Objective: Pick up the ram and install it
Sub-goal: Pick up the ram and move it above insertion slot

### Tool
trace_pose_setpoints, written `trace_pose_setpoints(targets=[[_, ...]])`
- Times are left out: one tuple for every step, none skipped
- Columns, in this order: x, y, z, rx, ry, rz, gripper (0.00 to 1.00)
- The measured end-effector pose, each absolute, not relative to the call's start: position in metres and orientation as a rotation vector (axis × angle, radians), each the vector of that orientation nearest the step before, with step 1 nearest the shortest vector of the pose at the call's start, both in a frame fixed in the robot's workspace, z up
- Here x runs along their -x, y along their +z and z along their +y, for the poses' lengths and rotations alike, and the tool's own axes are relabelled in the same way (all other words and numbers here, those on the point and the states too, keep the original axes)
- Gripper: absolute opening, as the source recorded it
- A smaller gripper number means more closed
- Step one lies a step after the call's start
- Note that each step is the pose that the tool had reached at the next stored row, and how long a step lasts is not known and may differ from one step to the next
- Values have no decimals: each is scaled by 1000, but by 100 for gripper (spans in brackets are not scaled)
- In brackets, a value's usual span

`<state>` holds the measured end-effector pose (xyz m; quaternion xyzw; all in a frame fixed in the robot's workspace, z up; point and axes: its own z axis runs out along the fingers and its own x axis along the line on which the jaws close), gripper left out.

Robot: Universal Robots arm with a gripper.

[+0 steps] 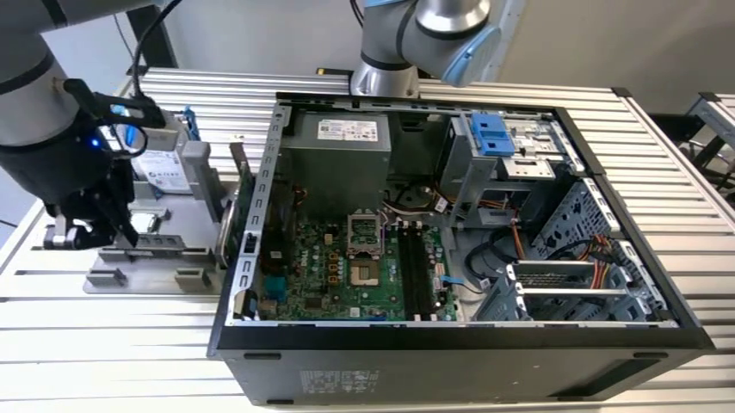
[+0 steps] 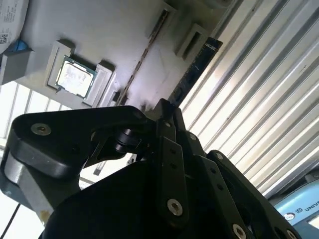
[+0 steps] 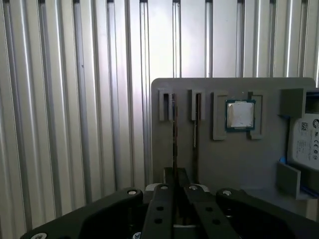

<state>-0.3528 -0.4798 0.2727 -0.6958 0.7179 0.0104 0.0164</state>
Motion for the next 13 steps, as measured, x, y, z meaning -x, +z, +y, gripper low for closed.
trace_pose_setpoints(targets=[[353,277,-480,2164,32,2232,0],[353,282,-480,2164,32,2232,0],[353,286,-480,2164,32,2232,0],[353,291,-480,2164,32,2233,0],[353,296,-480,2164,32,2232,0],[353,300,-480,2164,32,2232,0],[353,304,-480,2164,32,2232,0],[353,309,-480,2164,32,2232,0],[353,313,-480,2164,32,2232,0],[353,318,-480,2164,32,2232,0],[353,323,-480,2164,32,2232,0],[353,327,-480,2164,32,2232,0],[353,332,-480,2164,32,2232,0]])
